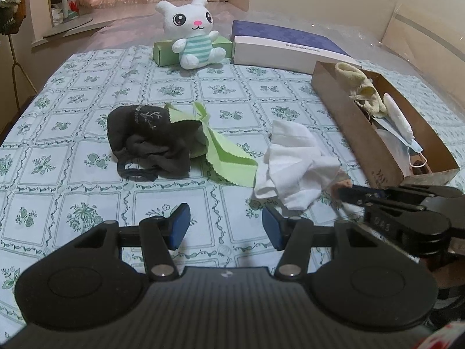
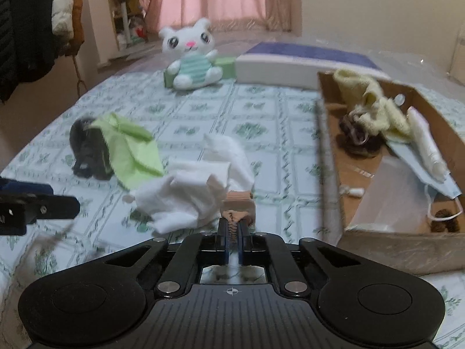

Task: Organize soft objects
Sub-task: 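Grasp the tan item with the right gripper while the left gripper reaches the green cloth, then lift the tan item with the right gripper while the left gripper grasps the green cloth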

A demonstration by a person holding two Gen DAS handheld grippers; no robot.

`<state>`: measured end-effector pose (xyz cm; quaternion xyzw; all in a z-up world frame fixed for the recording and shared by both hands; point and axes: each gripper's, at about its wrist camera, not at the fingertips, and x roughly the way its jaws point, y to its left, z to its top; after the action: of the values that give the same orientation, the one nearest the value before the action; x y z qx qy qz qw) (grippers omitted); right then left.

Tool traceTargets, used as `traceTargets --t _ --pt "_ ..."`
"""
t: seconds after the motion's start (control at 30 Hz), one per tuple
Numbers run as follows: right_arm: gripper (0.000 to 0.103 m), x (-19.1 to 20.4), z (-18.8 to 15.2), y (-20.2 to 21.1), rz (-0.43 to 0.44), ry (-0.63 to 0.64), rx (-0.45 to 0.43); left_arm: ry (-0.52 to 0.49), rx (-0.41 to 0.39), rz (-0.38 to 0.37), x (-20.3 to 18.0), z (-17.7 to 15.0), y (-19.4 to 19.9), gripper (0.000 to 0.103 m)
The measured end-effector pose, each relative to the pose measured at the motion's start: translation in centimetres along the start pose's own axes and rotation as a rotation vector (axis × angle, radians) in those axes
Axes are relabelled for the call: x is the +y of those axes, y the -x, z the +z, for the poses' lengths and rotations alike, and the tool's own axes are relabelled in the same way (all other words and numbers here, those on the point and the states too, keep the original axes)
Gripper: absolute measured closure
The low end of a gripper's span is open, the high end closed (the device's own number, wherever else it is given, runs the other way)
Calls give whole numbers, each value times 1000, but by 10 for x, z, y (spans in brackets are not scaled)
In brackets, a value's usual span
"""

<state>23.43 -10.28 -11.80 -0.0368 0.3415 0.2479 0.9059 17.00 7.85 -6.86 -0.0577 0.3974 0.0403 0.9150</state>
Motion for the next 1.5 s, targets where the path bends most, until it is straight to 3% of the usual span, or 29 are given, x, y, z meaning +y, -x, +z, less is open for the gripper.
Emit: traceTargets --t 0.23,0.63,0.93,1.07,1.2,1.5 --pt "98 -7 23 16 -14 -5 -89 -5 -58 23 5 17 -1 51" --pt "98 -23 40 9 -16 -36 -94 -34 -187 71 22 68 -32 51" --pt "98 -38 42 -1 -19 -82 -79 23 -92 67 39 79 -82 52" --pt "98 -42 41 -2 -5 -102 -78 51 -54 54 45 74 -91 68" --pt "98 -42 41 0 -1 -106 -84 69 -63 32 48 67 -84 90" --pt "98 -44 40 15 10 -114 -98 13 -167 -49 40 60 -34 103"
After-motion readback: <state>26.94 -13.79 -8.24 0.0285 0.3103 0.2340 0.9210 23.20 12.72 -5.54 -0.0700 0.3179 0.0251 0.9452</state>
